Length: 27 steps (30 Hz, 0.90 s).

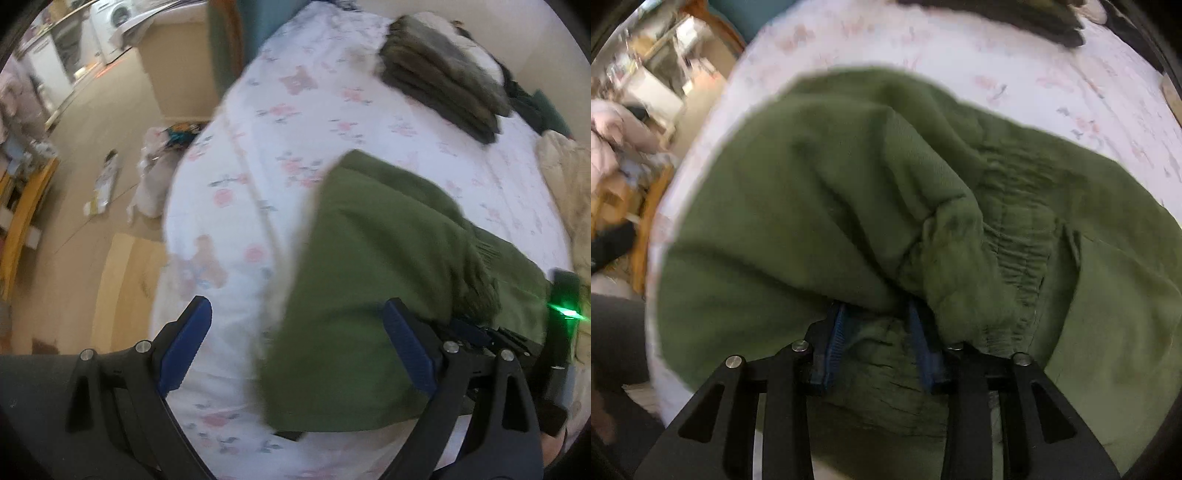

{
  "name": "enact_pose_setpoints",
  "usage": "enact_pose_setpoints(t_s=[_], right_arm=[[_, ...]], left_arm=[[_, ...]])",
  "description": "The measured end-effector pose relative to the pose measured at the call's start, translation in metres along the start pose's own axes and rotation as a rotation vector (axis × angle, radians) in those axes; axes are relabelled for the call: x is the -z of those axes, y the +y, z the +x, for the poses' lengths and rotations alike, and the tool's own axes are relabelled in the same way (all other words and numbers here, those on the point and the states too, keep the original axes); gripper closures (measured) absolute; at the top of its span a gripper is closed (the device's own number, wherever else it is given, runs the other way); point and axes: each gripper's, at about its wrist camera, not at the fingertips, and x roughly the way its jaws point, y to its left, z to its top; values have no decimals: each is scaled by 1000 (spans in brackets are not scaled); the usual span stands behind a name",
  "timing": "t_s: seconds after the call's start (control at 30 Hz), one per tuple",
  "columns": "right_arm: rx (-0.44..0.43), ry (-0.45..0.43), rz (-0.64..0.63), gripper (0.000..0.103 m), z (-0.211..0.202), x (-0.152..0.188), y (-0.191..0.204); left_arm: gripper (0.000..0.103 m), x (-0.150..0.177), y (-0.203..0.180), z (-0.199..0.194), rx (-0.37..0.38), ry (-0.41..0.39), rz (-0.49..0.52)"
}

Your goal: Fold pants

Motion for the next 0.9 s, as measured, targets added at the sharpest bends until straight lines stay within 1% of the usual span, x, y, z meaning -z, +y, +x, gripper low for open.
enact_pose_setpoints(t_s=[0.07, 0.1, 0.13, 0.17, 0.2, 0.23, 0.27, 0.3, 0.33, 0.37, 0.43, 0.47, 0.5, 0.57, 0.6, 0.7, 0.8, 0.9], right_arm=[[-99, -89, 86, 63, -35, 17, -17], [-139, -135, 155, 53, -54, 30, -31], [-174, -179, 233, 35, -70, 46, -46], [-210, -224, 326, 23, -83, 64, -63], [-259, -278, 478, 6, -96, 94, -88], [-288, -308, 580, 5, -100, 114, -101], [-338, -338, 704, 5, -102, 140, -114], [-397, -343, 825, 5, -98, 169, -129], [-411, -337, 885, 5, -93, 182, -135], [-396, -333, 958, 5, -87, 199, -147], [-330, -350, 1051, 5, -84, 216, -171], [-293, -370, 1130, 5, -83, 225, -191], [-271, -393, 1187, 5, -84, 231, -207], [-259, -481, 1270, 5, -91, 240, -243], [-231, -524, 1295, 5, -99, 243, -264], [-102, -622, 1323, 5, -131, 246, -319], [-6, -664, 1357, 5, -159, 255, -371], [83, -705, 1430, 5, -180, 269, -410]], left_arm=[[11, 1, -15, -5, 34, -13, 52], [11, 2, -25, -8, 42, -32, 86], [11, 2, -34, -10, 50, -47, 113], [11, 2, -44, -12, 67, -58, 141], [11, 3, -54, -12, 95, -66, 164], [11, 3, -62, -12, 114, -73, 178], [11, 3, -70, -11, 130, -82, 191], [11, 4, -76, -10, 141, -90, 203], [11, 5, -84, -7, 148, -94, 219], [11, 6, -92, -3, 150, -91, 235], [11, 9, -103, 5, 146, -87, 254], [11, 11, -107, 10, 131, -86, 262], [11, 12, -108, 12, 121, -84, 256], [12, 10, -104, 14, 125, -82, 222], [12, 8, -100, 12, 133, -84, 210], [12, 0, -91, 3, 143, -108, 181], [12, -7, -83, -1, 111, -150, 190], [12, -12, -74, -1, 91, -157, 184]])
